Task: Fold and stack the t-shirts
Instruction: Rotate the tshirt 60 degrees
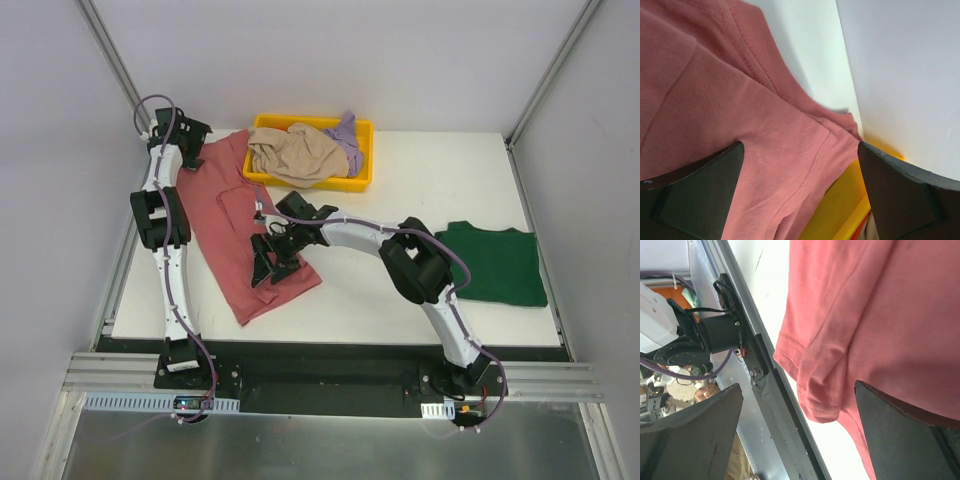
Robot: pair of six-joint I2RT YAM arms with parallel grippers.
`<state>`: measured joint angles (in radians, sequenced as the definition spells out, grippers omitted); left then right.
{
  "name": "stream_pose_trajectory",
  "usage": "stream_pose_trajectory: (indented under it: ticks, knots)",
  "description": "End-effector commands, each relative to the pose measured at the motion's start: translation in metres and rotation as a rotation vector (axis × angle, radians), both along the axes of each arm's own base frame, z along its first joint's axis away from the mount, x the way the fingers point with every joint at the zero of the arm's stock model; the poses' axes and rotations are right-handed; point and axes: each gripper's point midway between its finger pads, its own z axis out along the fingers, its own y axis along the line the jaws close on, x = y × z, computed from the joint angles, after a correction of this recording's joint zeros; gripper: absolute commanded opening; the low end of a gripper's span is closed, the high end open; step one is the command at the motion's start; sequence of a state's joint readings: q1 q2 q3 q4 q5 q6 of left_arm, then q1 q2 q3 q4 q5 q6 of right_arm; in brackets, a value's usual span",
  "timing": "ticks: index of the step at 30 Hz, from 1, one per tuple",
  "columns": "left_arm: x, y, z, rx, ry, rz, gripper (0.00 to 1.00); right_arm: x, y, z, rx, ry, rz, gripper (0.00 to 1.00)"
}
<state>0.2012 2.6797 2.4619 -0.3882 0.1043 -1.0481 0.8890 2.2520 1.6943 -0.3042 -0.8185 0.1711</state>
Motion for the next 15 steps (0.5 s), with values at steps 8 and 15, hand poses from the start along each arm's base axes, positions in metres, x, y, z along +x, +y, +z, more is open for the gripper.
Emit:
stream_pose_trajectory:
  ticks: [8, 15]
  knots:
    - [0.006, 0.016, 0.007, -0.03, -0.071, -0.047, 0.99, -0.037, 0.023, 0.016, 0.076, 0.056, 0.128, 0.96]
    - [-0.012, -0.035, 0.089, 0.033, -0.197, -0.314, 0.99, 0.002, 0.004, 0.008, -0.088, -0.119, -0.059, 0.96]
